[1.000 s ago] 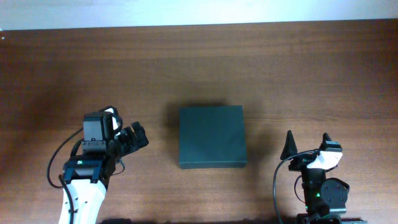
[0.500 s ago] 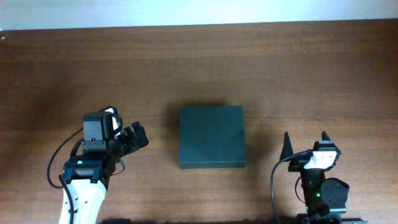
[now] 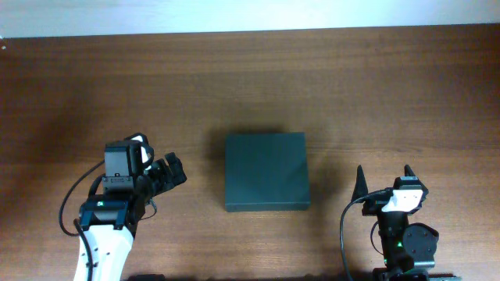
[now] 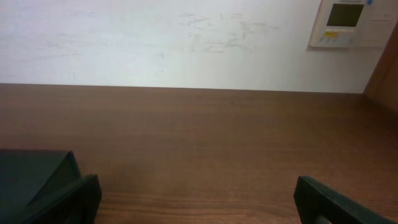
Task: Pack container
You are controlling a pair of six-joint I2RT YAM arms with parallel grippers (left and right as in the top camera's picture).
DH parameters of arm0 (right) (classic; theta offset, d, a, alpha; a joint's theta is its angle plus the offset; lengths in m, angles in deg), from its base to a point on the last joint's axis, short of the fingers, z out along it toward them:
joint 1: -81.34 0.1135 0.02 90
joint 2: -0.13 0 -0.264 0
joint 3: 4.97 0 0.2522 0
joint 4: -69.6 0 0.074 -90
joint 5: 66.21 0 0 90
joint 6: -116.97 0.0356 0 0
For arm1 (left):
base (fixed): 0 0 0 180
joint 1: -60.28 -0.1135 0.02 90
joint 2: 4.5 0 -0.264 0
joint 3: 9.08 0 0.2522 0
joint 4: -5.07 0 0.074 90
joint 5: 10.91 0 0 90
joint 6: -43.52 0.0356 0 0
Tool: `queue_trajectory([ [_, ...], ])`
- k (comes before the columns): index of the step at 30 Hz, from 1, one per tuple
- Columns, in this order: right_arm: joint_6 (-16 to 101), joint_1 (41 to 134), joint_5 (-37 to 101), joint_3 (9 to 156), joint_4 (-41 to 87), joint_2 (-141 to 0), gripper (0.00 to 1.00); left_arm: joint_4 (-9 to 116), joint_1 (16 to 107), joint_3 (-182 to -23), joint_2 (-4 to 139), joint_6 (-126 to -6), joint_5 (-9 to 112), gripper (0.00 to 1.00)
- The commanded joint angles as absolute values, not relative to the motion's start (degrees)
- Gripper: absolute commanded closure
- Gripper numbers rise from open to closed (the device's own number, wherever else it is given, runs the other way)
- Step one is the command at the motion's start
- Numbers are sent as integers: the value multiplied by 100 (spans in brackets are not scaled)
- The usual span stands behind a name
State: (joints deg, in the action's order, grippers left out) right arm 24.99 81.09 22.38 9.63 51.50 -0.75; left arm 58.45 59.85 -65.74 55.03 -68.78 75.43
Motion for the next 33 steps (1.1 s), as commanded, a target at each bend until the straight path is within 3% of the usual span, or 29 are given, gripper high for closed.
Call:
queue_trajectory([
  [1, 2460, 8095, 2312, 911, 5134, -7, 1, 5829, 5963, -6552, 5518, -6876, 7499, 1],
  [33, 2460, 8095, 2312, 911, 5134, -7, 1, 6146, 5963, -6550, 5295, -6817, 7801, 1],
])
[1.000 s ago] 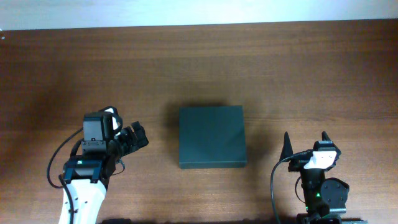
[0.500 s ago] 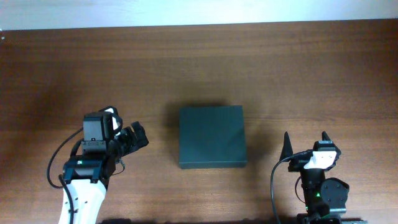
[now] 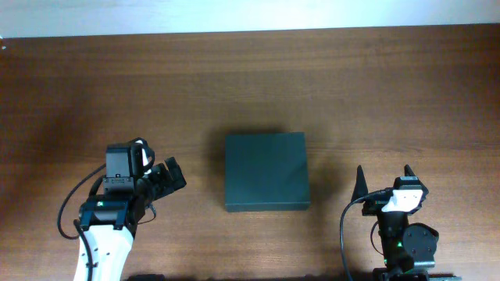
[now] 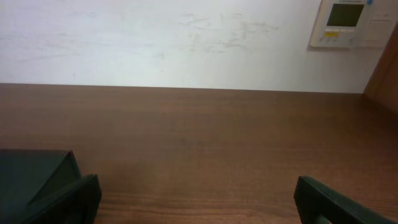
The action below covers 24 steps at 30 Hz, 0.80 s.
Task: Pack container
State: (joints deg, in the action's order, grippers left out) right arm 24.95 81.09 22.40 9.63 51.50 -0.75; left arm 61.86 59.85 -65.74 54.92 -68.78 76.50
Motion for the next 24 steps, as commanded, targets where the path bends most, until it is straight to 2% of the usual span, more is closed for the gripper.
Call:
queue_trajectory([
  [1, 2460, 8095, 2312, 911, 5134, -7, 1, 6081, 5963, -6546, 5195, -6706, 7796, 1],
  [12, 2460, 8095, 2312, 911, 5134, -7, 1, 4597, 5979, -6117, 3332, -4588, 7429, 1],
  [19, 2460, 8095, 2312, 911, 5134, -7, 1, 3738, 5979, -5239, 2113, -4297, 7431, 1],
  [24, 2460, 8095, 2312, 911, 5134, -7, 1, 2358, 5979, -4128, 1142, -4533, 7390, 1],
])
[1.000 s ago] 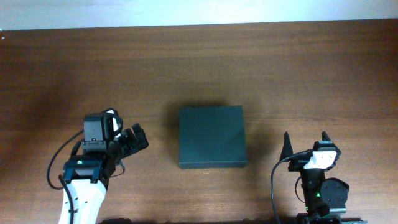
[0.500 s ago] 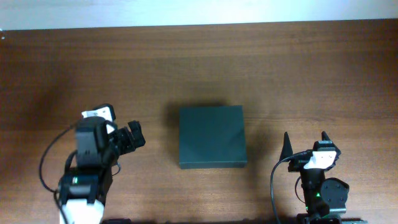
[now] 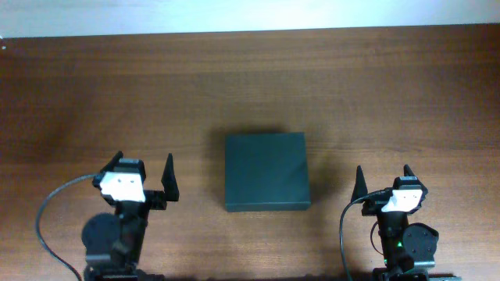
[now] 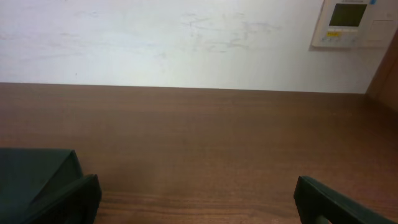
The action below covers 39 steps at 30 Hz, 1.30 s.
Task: Pack container
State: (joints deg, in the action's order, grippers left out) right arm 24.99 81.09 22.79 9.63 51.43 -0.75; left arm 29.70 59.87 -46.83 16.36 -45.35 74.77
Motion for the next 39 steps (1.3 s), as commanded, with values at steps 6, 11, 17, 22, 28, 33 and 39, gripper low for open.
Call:
queue_trajectory([
  [6, 2460, 8095, 2312, 911, 5134, -7, 1, 1449, 5979, -3344, 292, -4542, 7394, 1],
  [11, 2460, 8095, 2312, 911, 5134, -7, 1, 1458, 5979, -3263, -134, -4533, 7449, 1],
  [17, 2460, 8095, 2312, 911, 5134, -7, 1, 1478, 5979, -3219, -421, -4535, 7543, 1],
  [22, 2460, 8095, 2312, 911, 5134, -7, 1, 1482, 5979, -3219, -421, -4533, 7545, 1],
  [28, 2460, 8095, 2312, 911, 5134, -7, 1, 1607, 5979, -2933, -421, -4494, 7652, 1],
  [33, 2460, 8095, 2312, 911, 5134, -7, 1, 1598, 5979, -2618, -421, -4494, 7652, 1],
  [39, 2460, 8095, 2312, 911, 5134, -7, 1, 1609, 5979, -2342, -421, -4494, 7652, 1],
])
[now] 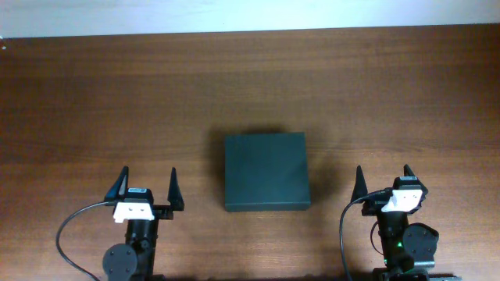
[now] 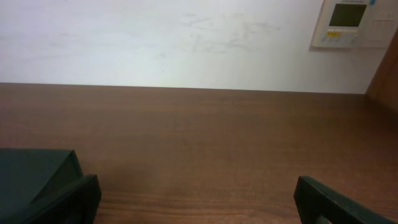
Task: Pack container
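Observation:
A dark green closed box (image 1: 266,172) lies in the middle of the wooden table; the right wrist view catches its corner (image 2: 31,171) at the lower left. At the front left my left gripper (image 1: 147,182) stands open and empty, fingers pointing to the far side. At the front right my right gripper (image 1: 383,179) is also open with nothing between its fingers (image 2: 68,199); it sits just right of the box.
The brown table (image 1: 391,86) runs back to a white wall (image 2: 155,37). A white thermostat panel (image 2: 348,22) hangs on the wall at the upper right. Black cables loop beside both arm bases at the front edge.
My left arm has drawn a little nearer the front edge and now sits squarely upright with its fingers spread. The right arm and the box have not moved.
My left arm first leaned in from the lower left, its gripper turned toward the box. It stayed so at the following moment. Then it stood at its base with fingers spread, and now it has settled lower. The box and right arm stayed put throughout.

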You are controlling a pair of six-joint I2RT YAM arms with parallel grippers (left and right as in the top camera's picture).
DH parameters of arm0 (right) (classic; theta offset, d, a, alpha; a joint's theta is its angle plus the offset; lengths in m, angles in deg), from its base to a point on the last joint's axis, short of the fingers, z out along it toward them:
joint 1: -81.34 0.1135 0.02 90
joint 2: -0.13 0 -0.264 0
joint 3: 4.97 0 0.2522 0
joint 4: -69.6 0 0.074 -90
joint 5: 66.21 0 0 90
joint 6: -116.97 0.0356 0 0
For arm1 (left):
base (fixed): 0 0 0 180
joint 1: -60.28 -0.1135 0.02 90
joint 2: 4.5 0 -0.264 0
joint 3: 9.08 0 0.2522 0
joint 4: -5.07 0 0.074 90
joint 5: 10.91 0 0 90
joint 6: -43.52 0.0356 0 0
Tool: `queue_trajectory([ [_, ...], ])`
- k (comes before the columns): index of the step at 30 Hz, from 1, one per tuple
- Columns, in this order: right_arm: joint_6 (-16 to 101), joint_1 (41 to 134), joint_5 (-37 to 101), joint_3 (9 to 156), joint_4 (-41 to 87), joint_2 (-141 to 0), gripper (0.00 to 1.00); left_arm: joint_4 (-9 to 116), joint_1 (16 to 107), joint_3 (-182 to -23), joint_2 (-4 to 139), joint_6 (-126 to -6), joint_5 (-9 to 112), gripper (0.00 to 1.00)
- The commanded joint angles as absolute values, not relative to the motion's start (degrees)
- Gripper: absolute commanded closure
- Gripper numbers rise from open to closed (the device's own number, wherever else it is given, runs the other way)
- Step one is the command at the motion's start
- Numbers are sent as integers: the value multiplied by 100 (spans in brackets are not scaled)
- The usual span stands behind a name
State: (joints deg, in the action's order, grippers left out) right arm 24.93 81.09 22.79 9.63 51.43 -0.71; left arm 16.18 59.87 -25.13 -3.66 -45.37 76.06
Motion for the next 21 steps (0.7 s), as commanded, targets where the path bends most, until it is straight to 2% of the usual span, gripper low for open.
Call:
queue_trajectory([
  [1, 2460, 8095, 2312, 911, 5134, -7, 1, 1709, 5979, -2332, -421, -4496, 7648, 1],
  [7, 2460, 8095, 2312, 911, 5134, -7, 1, 2345, 5979, -2336, -421, -4496, 7639, 1],
  [21, 2460, 8095, 2312, 911, 5134, -7, 1, 2343, 5974, -2336, -421, -4317, 7694, 1],
])
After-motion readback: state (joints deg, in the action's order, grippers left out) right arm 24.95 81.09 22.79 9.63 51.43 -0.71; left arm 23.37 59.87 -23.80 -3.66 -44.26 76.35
